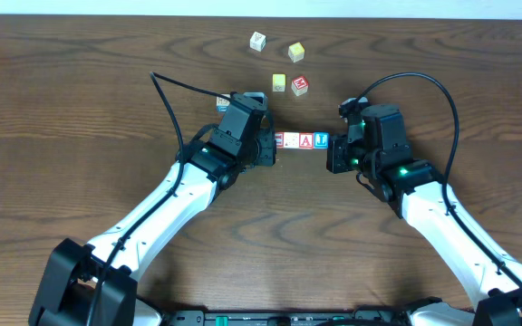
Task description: Lift 4 blocks
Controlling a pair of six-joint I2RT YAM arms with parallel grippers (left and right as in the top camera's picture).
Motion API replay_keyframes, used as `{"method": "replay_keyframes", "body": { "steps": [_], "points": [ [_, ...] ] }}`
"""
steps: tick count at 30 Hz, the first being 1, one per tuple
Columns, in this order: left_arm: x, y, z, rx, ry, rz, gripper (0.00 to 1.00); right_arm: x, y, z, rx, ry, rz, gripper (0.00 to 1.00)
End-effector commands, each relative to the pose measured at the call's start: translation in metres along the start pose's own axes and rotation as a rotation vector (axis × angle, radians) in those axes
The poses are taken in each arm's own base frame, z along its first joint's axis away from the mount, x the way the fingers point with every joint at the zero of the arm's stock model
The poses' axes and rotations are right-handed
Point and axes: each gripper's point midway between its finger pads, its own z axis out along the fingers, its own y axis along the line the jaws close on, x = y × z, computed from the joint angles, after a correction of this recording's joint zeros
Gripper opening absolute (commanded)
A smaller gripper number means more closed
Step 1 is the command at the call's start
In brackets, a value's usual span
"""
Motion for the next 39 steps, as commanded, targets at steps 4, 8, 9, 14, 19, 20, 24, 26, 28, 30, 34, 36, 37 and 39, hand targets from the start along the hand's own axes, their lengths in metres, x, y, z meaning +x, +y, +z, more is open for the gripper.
{"method": "replay_keyframes", "body": {
  "steps": [4, 8, 9, 14, 19, 20, 24, 26, 28, 30, 34, 36, 37, 39],
  "points": [
    [0.0003, -0.0452, -0.0135, 0.178, 0.017, 0.035, 0.07, -0.0033, 0.0648, -0.0173, -0.247, 0.005, -0.058, 0.01],
    [0.0012, -0.0447, -0.0142, 0.176, 0.021, 0.033, 0.07, -0.0019, 0.0644, -0.0172, -0.245, 0.011, -0.057, 0.01],
    [0.0009, -0.0449, -0.0149, 0.177, 0.019, 0.034, 0.07, -0.0018, 0.0644, -0.0172, -0.245, 0.011, -0.057, 0.01],
    [-0.0013, -0.0461, -0.0183, 0.181, 0.010, 0.035, 0.07, -0.0019, 0.0644, -0.0172, -0.245, 0.011, -0.057, 0.01],
    [-0.0012, -0.0463, -0.0184, 0.181, 0.010, 0.035, 0.07, -0.0019, 0.0639, -0.0171, -0.243, 0.010, -0.056, 0.01],
    [-0.0012, -0.0463, -0.0184, 0.182, 0.010, 0.035, 0.07, -0.0018, 0.0638, -0.0171, -0.242, 0.011, -0.056, 0.01],
    [-0.0014, -0.0465, -0.0188, 0.182, 0.009, 0.035, 0.07, -0.0019, 0.0638, -0.0171, -0.242, 0.011, -0.056, 0.01],
    [-0.0018, -0.0468, -0.0197, 0.183, 0.007, 0.035, 0.07, -0.0019, 0.0638, -0.0171, -0.242, 0.011, -0.057, 0.01],
    [-0.0024, -0.0471, -0.0205, 0.185, 0.005, 0.036, 0.07, -0.0019, 0.0637, -0.0170, -0.241, 0.010, -0.056, 0.01],
    [-0.0027, -0.0472, -0.0210, 0.185, 0.003, 0.036, 0.07, -0.0019, 0.0637, -0.0170, -0.241, 0.010, -0.056, 0.01],
    [-0.0030, -0.0474, -0.0215, 0.186, 0.002, 0.036, 0.07, -0.0019, 0.0638, -0.0171, -0.242, 0.010, -0.056, 0.01],
    [-0.0030, -0.0474, -0.0215, 0.186, 0.002, 0.036, 0.07, -0.0019, 0.0638, -0.0171, -0.242, 0.011, -0.056, 0.01],
    [-0.0030, -0.0474, -0.0215, 0.186, 0.002, 0.036, 0.07, -0.0019, 0.0638, -0.0171, -0.242, 0.011, -0.056, 0.01],
    [-0.0030, -0.0474, -0.0215, 0.186, 0.002, 0.036, 0.07, -0.0019, 0.0638, -0.0171, -0.242, 0.011, -0.056, 0.01]
  ]
}}
